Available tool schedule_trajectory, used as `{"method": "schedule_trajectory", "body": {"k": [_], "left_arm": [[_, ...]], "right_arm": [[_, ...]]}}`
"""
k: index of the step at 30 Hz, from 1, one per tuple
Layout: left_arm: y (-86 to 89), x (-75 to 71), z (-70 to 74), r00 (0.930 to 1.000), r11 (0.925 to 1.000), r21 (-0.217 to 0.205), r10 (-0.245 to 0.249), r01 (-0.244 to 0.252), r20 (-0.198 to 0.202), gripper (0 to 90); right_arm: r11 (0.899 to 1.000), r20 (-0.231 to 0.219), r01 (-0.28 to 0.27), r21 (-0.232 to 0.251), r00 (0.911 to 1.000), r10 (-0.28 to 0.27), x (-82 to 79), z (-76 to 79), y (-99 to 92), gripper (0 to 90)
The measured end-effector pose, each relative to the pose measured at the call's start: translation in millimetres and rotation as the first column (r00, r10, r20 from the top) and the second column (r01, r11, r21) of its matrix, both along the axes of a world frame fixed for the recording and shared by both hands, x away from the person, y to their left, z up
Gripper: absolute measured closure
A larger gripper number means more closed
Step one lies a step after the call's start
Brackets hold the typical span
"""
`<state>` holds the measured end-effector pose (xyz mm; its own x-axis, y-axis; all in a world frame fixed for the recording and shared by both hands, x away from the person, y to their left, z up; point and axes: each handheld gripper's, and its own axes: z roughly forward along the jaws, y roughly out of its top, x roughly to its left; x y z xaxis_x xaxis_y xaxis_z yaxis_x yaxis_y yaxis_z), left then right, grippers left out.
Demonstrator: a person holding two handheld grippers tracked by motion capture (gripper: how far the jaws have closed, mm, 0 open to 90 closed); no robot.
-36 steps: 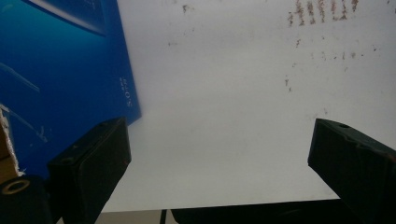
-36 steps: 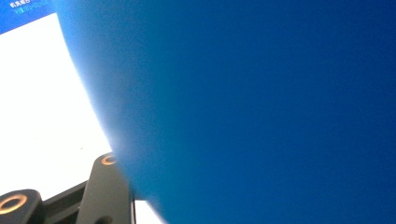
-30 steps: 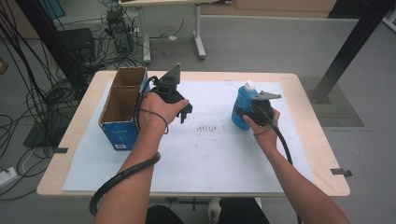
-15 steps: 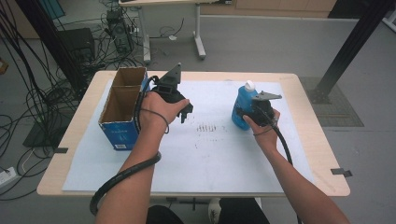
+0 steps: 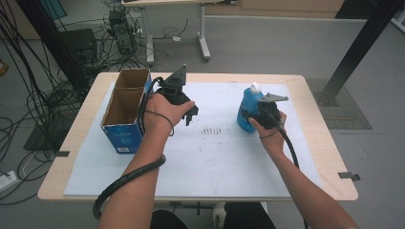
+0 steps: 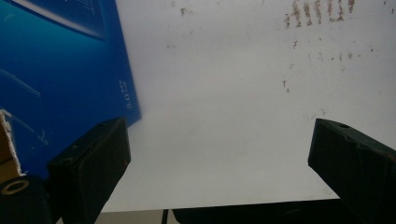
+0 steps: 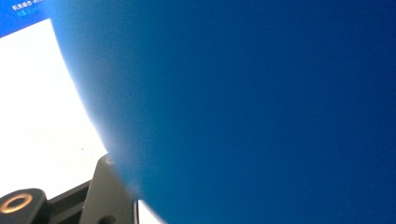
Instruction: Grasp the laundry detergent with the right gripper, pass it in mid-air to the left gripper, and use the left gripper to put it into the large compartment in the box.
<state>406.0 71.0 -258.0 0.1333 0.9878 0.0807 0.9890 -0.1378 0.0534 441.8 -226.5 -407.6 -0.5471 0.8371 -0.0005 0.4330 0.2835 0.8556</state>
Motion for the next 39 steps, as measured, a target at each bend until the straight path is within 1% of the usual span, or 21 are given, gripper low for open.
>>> {"method": "schedule_trajectory", "body": {"k": [11,21,39], "left_arm": [[-1.6,0.9,1.0,1.0000,1.0000,0.005,-0.002,0.001,0.003,6.2],[-3.2,1.9,2.3,1.0000,0.9999,0.010,-0.007,0.007,0.003,6.2],[-2.8,3.9,6.9,0.9996,0.9995,0.017,-0.028,0.027,0.008,6.2]], "right_arm": [[1.000,0.004,-0.006,-0.010,1.0000,0.006,-0.1,0.5,0.3,45.2],[1.000,0.002,-0.006,-0.009,1.0000,0.006,-0.5,0.7,0.4,45.4],[1.000,0.000,-0.008,-0.012,1.0000,0.008,-0.4,1.4,0.8,45.3]]}}
